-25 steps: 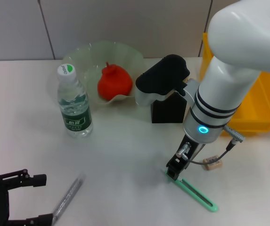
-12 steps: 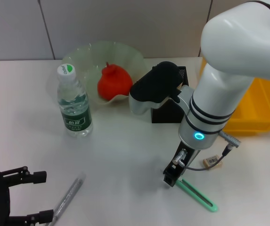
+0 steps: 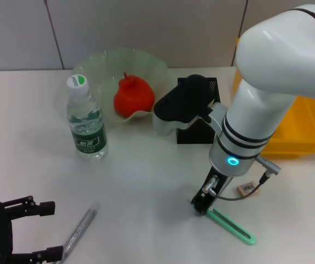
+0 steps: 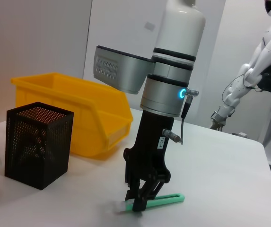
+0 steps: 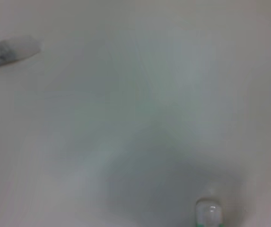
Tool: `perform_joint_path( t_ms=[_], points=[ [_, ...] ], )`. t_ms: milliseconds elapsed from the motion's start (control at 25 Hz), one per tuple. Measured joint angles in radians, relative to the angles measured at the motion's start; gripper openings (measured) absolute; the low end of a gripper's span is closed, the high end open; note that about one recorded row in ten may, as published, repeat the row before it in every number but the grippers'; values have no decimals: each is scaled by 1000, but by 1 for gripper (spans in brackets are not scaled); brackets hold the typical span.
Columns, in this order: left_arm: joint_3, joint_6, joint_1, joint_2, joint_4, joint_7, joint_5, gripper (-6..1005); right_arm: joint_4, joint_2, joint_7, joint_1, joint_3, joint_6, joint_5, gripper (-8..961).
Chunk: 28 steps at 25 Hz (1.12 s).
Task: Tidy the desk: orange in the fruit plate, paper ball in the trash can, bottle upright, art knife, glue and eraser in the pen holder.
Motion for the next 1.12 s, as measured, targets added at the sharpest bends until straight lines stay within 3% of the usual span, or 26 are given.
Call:
perform_joint_path(
  t_ms=[200, 280, 360, 400, 440, 480, 560, 760, 920, 960, 1120],
  points=[
    [-3, 0, 0, 0, 0, -4, 0, 823, -35, 0, -11, -15, 1, -10, 0, 202],
    [-6, 0, 0, 0, -1, -2, 0, 822, -111, -5, -11, -43, 13, -33, -14, 184],
    [-7, 1, 0, -1, -3, -1, 0, 821, -301, -12, -20, -111, 114, -94, -86, 166],
    [-7, 1, 0, -1, -3, -1, 0, 821, -301, -12, -20, -111, 114, -94, -86, 167],
    [-9, 10, -3, 1, -18, 0, -2, 821, -422, -13, -39, -152, 204, -121, -137, 167],
    [-9, 10, -3, 1, -18, 0, -2, 820, -422, -13, -39, -152, 204, -121, -137, 168],
    [-24, 11, -5, 3, -24, 0, -6, 820, -588, -14, -65, -202, 299, -130, -193, 171],
    [-65, 13, -10, 1, -24, -1, -7, 818, -733, -13, -129, -260, 405, -34, -223, 186],
    [-71, 13, -13, 0, -24, -3, -7, 817, -731, -12, -161, -281, 412, 69, -218, 198],
    [-83, 13, -39, -9, -24, -12, -5, 817, -704, -10, -187, -295, 409, 151, -217, 201],
    [-83, 12, -47, -13, -24, -17, -4, 815, -635, -9, -231, -301, 408, 258, -180, 214]
  ],
)
